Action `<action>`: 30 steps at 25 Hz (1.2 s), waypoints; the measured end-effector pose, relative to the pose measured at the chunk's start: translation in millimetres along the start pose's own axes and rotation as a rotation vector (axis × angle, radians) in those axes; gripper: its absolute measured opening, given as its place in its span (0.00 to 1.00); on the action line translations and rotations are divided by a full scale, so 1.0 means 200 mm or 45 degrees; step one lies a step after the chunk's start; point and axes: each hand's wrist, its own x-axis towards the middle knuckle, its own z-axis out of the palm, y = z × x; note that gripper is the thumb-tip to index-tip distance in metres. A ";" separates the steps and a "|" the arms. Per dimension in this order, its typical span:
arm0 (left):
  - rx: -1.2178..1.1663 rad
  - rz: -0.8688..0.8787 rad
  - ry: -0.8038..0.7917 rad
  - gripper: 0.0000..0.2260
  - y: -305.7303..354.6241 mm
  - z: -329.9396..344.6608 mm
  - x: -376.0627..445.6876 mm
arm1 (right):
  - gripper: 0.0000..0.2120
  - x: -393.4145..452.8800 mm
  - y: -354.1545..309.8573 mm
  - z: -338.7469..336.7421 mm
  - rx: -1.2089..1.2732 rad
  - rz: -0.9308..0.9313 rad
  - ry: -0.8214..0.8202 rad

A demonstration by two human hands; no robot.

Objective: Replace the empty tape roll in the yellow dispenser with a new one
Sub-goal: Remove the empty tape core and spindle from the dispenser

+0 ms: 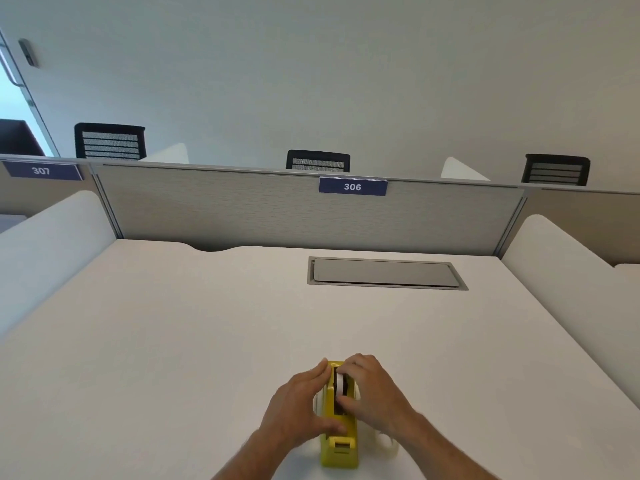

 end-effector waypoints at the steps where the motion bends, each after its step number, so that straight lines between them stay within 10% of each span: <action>1: -0.011 0.000 -0.001 0.50 0.00 0.00 0.00 | 0.18 0.00 0.00 0.00 0.011 0.001 0.007; 30: -0.037 -0.083 -0.032 0.49 0.06 -0.04 -0.01 | 0.16 0.00 -0.02 -0.01 0.166 0.043 0.054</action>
